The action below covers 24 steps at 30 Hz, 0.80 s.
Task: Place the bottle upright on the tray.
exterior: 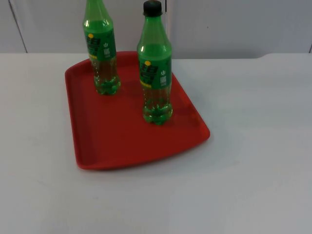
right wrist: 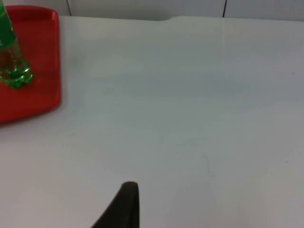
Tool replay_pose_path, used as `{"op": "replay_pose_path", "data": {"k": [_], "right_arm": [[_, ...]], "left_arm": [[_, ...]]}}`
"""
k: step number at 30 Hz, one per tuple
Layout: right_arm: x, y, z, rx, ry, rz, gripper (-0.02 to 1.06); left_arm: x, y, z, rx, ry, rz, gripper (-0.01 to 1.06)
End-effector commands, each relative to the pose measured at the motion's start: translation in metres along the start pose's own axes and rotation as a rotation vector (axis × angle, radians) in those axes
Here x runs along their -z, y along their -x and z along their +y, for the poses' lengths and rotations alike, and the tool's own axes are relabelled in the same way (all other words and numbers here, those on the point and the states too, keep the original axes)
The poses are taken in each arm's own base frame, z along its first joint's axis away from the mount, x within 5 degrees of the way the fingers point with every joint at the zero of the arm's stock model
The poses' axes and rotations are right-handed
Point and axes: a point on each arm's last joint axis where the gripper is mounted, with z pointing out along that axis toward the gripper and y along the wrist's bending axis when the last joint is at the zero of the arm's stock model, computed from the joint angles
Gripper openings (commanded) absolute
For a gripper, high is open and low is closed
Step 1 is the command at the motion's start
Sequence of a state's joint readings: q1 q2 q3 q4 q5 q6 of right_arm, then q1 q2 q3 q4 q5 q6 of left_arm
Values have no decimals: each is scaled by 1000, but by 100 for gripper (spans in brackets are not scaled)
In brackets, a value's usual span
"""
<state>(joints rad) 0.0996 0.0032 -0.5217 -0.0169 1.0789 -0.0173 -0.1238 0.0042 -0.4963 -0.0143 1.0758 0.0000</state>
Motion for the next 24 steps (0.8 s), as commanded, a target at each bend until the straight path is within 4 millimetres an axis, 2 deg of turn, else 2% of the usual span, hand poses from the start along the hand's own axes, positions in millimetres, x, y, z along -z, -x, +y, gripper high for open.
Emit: {"op": "replay_pose_path", "data": {"k": [1,24], "right_arm": [[-1,-1,0,-6,-5,2,105],[-1,-1,0,-7,-10,2,105]], "left_arm": [[0,-1,-1,8,-14,-1,105],[0,-1,-1,9,-13,-1,105]]}}
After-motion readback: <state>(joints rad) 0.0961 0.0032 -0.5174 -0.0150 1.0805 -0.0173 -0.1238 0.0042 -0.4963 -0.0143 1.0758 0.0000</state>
